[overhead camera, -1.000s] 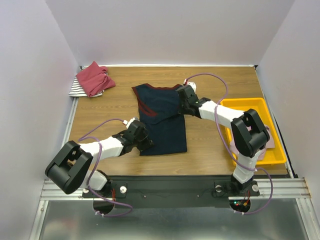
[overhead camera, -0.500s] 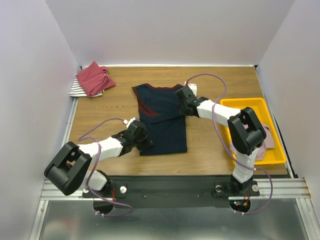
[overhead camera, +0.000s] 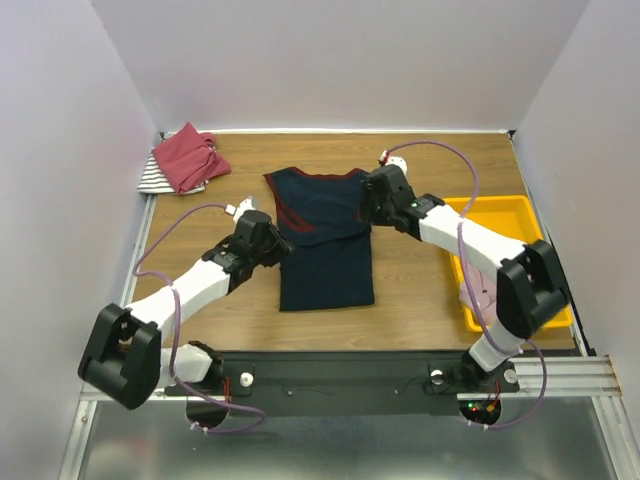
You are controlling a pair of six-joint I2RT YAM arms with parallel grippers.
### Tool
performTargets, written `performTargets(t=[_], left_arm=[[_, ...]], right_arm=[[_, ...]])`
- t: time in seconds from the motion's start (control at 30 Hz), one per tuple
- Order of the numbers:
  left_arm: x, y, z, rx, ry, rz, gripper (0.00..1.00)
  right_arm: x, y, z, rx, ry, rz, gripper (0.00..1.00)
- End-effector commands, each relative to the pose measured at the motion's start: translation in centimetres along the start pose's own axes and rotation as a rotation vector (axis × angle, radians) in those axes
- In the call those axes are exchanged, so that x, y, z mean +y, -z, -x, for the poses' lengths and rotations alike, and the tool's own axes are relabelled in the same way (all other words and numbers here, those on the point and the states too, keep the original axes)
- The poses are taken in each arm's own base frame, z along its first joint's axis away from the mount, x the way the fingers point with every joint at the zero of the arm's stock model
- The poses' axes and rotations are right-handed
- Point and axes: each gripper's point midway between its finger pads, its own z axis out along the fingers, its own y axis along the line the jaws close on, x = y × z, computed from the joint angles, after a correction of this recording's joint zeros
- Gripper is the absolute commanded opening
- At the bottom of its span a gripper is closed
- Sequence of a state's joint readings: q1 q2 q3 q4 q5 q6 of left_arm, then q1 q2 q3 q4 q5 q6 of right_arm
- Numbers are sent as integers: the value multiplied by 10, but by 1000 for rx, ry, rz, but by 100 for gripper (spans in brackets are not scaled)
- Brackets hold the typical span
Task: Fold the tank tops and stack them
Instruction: Fold the tank top
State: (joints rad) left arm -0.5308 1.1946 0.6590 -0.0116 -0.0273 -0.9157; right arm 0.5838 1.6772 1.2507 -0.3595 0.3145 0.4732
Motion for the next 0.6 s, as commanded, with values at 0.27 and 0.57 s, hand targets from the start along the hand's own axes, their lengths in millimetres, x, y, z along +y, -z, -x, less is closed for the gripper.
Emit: performTargets(t=[0.27,0.57], left_arm=[[-8,-68,8,83,-90,52,17],[9,-96,34,43,-26,129,18]], right_arm=[[10,57,-75,114,-94,206,68],[-11,63,-152,236,-134,201,74]])
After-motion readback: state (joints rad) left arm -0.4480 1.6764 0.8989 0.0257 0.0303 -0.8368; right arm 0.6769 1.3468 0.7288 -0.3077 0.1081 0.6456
